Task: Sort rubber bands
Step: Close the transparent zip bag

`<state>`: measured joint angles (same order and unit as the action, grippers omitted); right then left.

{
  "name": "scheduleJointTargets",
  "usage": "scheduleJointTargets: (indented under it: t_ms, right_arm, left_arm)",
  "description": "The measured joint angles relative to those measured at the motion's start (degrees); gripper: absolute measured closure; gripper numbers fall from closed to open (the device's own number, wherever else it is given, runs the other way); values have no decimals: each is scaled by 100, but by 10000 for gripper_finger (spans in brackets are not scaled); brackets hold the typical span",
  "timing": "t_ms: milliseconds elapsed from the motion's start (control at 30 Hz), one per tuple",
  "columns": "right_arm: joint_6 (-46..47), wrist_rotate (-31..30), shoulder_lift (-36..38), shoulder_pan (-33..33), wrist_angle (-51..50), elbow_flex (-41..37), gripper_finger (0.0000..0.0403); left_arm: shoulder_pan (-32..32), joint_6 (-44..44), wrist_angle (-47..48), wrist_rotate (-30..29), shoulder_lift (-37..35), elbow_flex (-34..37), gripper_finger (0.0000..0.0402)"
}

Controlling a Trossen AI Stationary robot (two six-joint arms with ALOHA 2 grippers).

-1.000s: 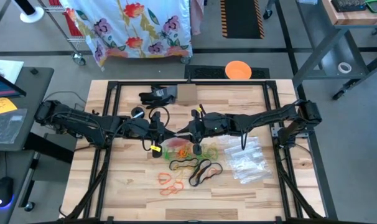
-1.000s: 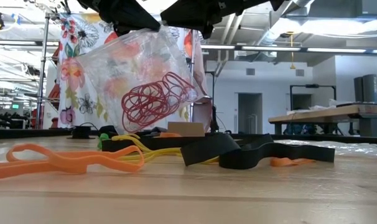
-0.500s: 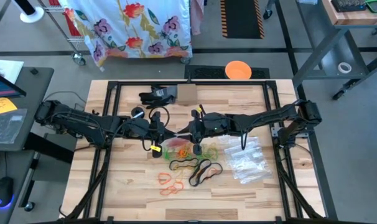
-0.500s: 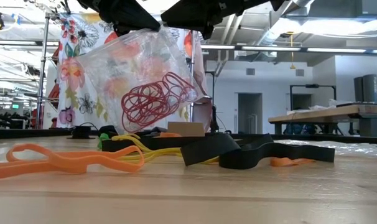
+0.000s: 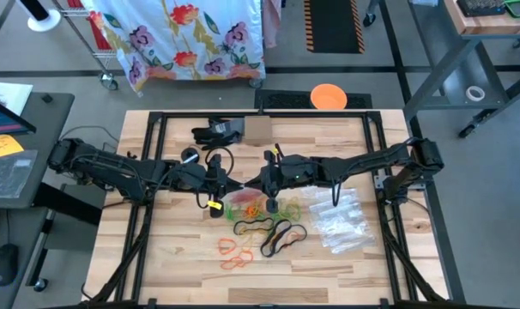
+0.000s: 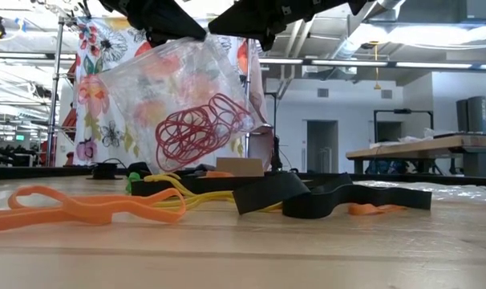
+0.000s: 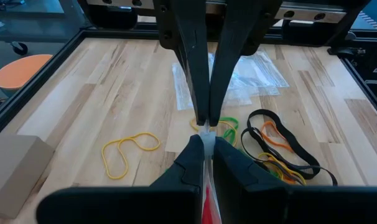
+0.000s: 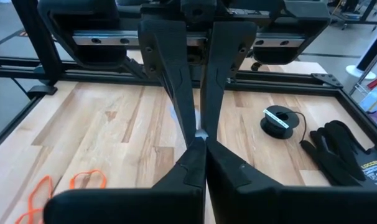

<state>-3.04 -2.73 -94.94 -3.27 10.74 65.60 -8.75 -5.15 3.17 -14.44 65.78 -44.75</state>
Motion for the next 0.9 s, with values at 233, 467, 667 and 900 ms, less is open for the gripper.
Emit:
scheduleJointTargets:
  t_ms: [233, 467, 667, 900]
  right_arm:
    - [-3, -10, -4, 0, -20, -2, 402]
    - [-8, -177, -2, -1, -33, -7, 403]
    - [49, -179, -2, 0, -48, -7, 403]
    - [150, 153, -2, 0, -2, -7, 378]
  left_arm:
    - [-42, -104, 101, 0, -2, 0, 393]
    - [-119, -282, 370, -4, -7, 0, 393]
    - [-138, -384, 490, -276, -7, 0, 393]
    - [-138, -255, 292, -286, -7, 0, 393]
